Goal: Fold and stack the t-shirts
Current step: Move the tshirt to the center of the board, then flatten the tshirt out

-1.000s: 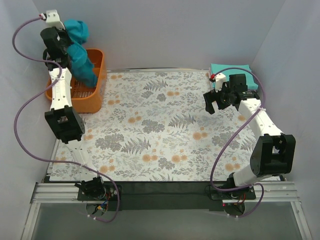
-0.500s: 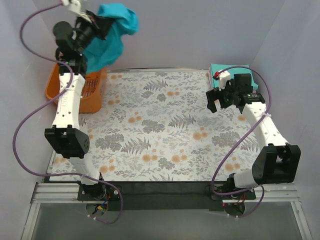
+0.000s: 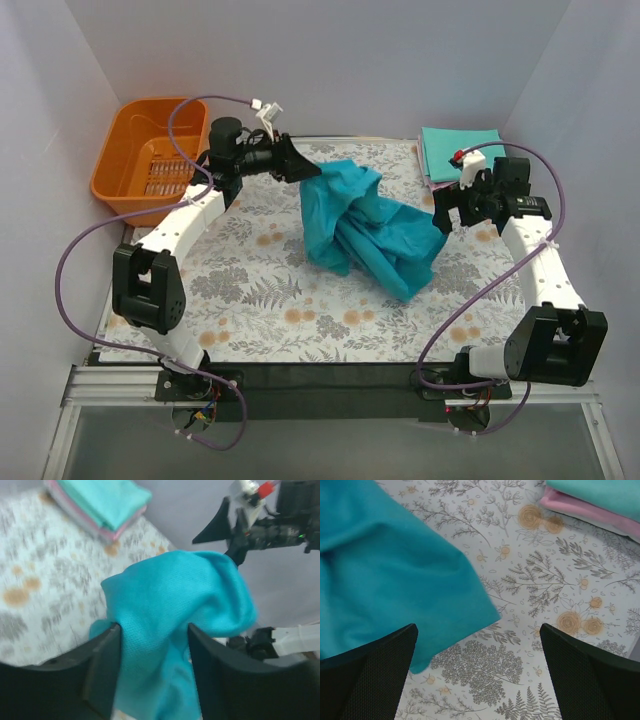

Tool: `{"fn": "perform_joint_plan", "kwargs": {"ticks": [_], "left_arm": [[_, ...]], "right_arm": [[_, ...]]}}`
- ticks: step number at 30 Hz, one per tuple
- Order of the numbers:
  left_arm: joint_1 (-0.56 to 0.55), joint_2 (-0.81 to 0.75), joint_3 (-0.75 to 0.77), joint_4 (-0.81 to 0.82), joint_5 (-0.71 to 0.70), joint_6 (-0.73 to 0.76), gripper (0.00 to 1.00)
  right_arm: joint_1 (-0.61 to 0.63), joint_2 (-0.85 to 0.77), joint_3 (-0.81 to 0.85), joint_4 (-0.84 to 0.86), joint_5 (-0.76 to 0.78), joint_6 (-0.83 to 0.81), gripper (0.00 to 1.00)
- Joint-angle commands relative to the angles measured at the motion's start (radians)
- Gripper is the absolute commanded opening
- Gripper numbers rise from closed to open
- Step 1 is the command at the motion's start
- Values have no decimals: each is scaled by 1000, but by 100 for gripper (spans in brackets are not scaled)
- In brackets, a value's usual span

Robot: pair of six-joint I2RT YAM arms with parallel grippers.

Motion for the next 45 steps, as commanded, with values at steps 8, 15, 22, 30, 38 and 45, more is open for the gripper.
{"fn": "perform_joint_plan", "kwargs": {"ticks": [8,15,22,30,38,45], "left_arm": [[303,20,-139,-309,52,208,91],[34,68,33,-595,-133,597,82],[-256,74,-38,-557,-325,813,84],[-450,183,-84,-393,-542,835,77],[-459,281,-13,-354,-691,778,26],[-261,152,22,-472,-511,632,0]], "right_arm": [[6,2,-58,-79,-94,-96,97],[8,102,-33,-90,-37,-107,69],[11,96,-133,-136,-161,-107,48],[9,96,-190,-132,-161,-113,48],[21,120,-150,-118,-138,-133,53],[155,153,-134,-55,-66,-135,51]]}}
